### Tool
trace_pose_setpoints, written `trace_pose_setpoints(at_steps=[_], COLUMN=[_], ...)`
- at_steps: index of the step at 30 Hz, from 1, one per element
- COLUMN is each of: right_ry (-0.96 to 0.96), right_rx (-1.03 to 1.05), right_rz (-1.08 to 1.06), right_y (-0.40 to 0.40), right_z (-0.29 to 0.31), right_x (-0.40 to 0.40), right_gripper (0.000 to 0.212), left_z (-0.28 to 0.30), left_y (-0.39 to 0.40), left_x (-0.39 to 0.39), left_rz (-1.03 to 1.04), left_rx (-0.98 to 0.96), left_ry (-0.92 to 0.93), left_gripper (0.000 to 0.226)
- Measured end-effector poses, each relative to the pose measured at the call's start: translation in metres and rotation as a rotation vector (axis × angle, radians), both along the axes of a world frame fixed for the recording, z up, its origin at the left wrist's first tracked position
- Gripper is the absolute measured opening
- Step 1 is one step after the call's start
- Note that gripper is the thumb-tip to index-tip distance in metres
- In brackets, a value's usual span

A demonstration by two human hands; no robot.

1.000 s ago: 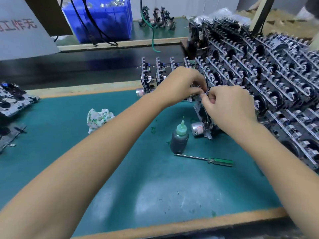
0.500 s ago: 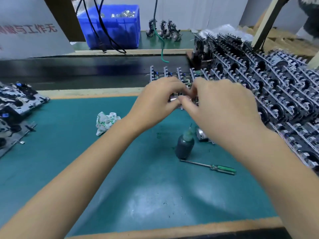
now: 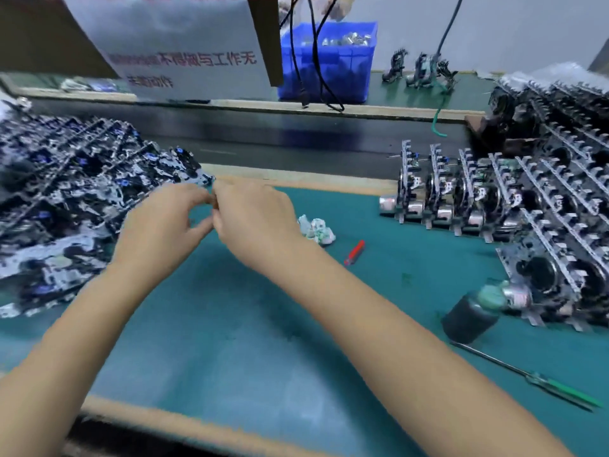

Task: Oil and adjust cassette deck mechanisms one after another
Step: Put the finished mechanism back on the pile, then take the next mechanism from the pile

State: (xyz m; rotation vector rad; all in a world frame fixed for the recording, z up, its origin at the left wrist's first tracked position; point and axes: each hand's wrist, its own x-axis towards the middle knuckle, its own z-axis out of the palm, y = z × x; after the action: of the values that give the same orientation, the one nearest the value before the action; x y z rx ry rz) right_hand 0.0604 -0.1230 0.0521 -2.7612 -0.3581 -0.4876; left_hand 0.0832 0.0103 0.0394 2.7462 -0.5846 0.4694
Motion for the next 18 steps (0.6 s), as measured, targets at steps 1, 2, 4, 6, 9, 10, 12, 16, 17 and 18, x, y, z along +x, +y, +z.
trace_pose_setpoints(at_steps=[1, 2, 4, 6, 9, 10, 12, 16, 17, 18], right_ry=[-0.023, -0.05, -0.092, -0.143, -0.176, -0.179, -0.17, -0.143, -0.149, -0.144], right_rx=[-0.023, -0.053, -0.126, -0.24, -0.358, -0.391, -0.45, -0.497, -0.493, -0.485], right_rz=[0.049, 0.088, 0.134, 0.171, 0.22, 0.235, 0.297, 0.363, 0.366, 0.362], right_y=[0.012, 0.022, 0.041, 0.056, 0.07, 0.072, 0.072, 0.053, 0.043, 0.032], right_z=[-0.006, -0.011, -0.022, -0.031, -0.037, -0.035, -0.031, -0.017, -0.012, -0.008], right_x=[0.013, 0.025, 0.046, 0.063, 0.082, 0.087, 0.095, 0.087, 0.079, 0.068], right_gripper=[0.021, 0.023, 0.028, 0.035, 0.045, 0.045, 0.04, 0.032, 0.031, 0.029], left_z=[0.001, 0.002, 0.001, -0.003, -0.01, -0.012, -0.014, -0.013, -0.012, -0.01], left_y=[0.013, 0.025, 0.046, 0.065, 0.08, 0.081, 0.081, 0.074, 0.071, 0.067], left_x=[0.008, 0.015, 0.027, 0.038, 0.044, 0.044, 0.042, 0.024, 0.019, 0.013], left_rz=[0.052, 0.118, 0.284, 0.412, 0.459, 0.433, 0.381, 0.198, 0.153, 0.106], left_rx=[0.032, 0.062, 0.13, 0.204, 0.242, 0.219, 0.156, 0.107, 0.099, 0.089], left_ry=[-0.032, -0.055, -0.043, 0.05, 0.178, 0.17, 0.128, 0.057, 0.057, 0.051], left_gripper=[0.023, 0.029, 0.049, 0.065, 0.06, 0.055, 0.046, 0.043, 0.044, 0.045])
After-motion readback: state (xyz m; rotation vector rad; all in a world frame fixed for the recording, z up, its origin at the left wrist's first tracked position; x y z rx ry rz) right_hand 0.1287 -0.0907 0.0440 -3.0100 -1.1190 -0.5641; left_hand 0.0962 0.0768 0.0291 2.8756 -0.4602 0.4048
